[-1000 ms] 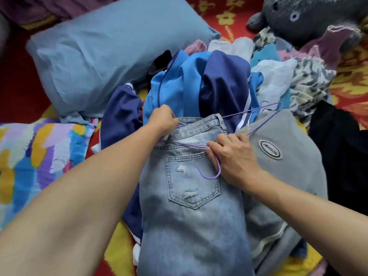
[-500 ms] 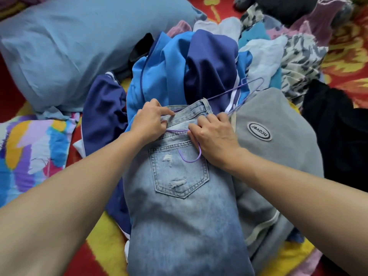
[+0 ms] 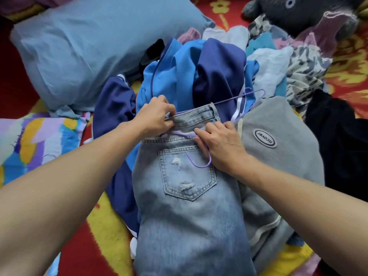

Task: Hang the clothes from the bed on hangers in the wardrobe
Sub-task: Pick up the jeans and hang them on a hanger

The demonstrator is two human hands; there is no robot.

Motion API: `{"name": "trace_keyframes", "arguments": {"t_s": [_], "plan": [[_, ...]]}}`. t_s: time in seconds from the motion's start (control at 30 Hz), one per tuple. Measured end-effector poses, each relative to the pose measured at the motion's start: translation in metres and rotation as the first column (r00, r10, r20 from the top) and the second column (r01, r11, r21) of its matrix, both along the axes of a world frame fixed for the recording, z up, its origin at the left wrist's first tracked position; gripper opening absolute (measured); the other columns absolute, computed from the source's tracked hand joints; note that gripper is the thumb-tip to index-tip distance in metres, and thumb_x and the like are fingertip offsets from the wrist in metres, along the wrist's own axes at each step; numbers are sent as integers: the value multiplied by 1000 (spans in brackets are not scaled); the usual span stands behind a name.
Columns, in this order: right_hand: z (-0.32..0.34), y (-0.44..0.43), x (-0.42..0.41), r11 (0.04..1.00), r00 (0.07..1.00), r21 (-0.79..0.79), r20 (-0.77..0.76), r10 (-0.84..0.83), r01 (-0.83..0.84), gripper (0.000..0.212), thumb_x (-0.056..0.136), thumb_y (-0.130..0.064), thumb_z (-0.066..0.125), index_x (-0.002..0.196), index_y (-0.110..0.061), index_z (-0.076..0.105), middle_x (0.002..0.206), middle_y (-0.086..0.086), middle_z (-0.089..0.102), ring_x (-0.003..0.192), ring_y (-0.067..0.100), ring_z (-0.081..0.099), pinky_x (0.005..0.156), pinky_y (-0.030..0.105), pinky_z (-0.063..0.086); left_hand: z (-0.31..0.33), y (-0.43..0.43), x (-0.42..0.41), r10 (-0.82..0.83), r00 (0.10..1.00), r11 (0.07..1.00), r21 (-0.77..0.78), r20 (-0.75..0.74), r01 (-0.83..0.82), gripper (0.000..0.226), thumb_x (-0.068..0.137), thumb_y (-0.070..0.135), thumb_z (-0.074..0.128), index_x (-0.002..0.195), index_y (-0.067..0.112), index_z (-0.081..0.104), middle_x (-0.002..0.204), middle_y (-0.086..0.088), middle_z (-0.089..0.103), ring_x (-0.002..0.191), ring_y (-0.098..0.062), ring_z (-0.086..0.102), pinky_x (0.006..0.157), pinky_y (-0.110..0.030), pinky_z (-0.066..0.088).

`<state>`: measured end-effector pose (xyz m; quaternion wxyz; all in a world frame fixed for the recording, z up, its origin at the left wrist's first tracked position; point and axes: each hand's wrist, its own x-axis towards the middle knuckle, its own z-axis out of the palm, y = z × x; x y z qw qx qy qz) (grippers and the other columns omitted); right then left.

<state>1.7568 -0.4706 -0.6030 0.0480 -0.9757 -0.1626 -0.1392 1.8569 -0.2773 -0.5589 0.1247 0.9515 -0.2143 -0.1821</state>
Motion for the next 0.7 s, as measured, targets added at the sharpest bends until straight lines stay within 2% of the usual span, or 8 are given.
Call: {"name": "trace_keyframes", "arguments": {"t_s": [0.1,0.2,0.27,0.33,0.43,0.57,0.7], "plan": [[17,2,-8,997,999,76,-24,28,-26,32,97,-37,40,102,-21,68,75,2,60,67,28,57,64,38,39,28,15,-23,-38,996,966,-253,87,59,10,82,18,69,91,13,65,112,-8,55,103,-27,54,87,-42,44],[42,15,-28,993,998,109,-27,57,-54,35,97,-38,40,113,-22,68,72,0,61,62,27,58,61,37,39,51,28,-39,75,995,926,-375,68,-45,9,83,15,66,88,11,59,100,-9,62,91,-27,58,82,-40,45],[59,26,-52,989,995,108,-5,99,-98,34,96,-37,43,110,-23,70,68,-1,60,57,25,56,57,35,38,69,32,-39,231,972,872,-454,52,-183,8,84,12,62,87,14,55,93,-8,66,85,-23,60,78,-37,45],[70,36,-84,984,988,92,-12,155,-153,30,93,-38,46,103,-25,72,64,-3,58,52,22,55,53,31,37,90,31,-37,364,930,793,-539,42,-286,12,82,4,60,85,14,52,81,-4,64,71,-14,55,68,-31,42],[75,48,-126,983,977,59,-110,181,-175,29,88,-41,48,89,-27,72,58,-5,59,47,18,55,48,27,34,123,25,-43,416,909,689,-657,11,-308,17,80,-4,55,84,11,51,72,-4,57,61,-7,45,58,-23,37],[78,67,-171,981,961,42,-199,194,-189,29,84,-43,46,74,-26,68,52,-6,56,42,14,55,45,24,31,144,25,-51,423,904,678,-684,62,-270,17,79,-4,54,85,12,51,66,6,52,59,-4,43,56,-16,36],[82,89,-225,968,936,92,-251,248,-232,26,79,-42,51,63,-26,65,45,-6,50,35,12,49,41,19,29,145,25,-55,480,874,697,-639,80,-325,18,79,-4,53,85,13,50,66,8,51,59,-3,45,55,-12,34]]}}
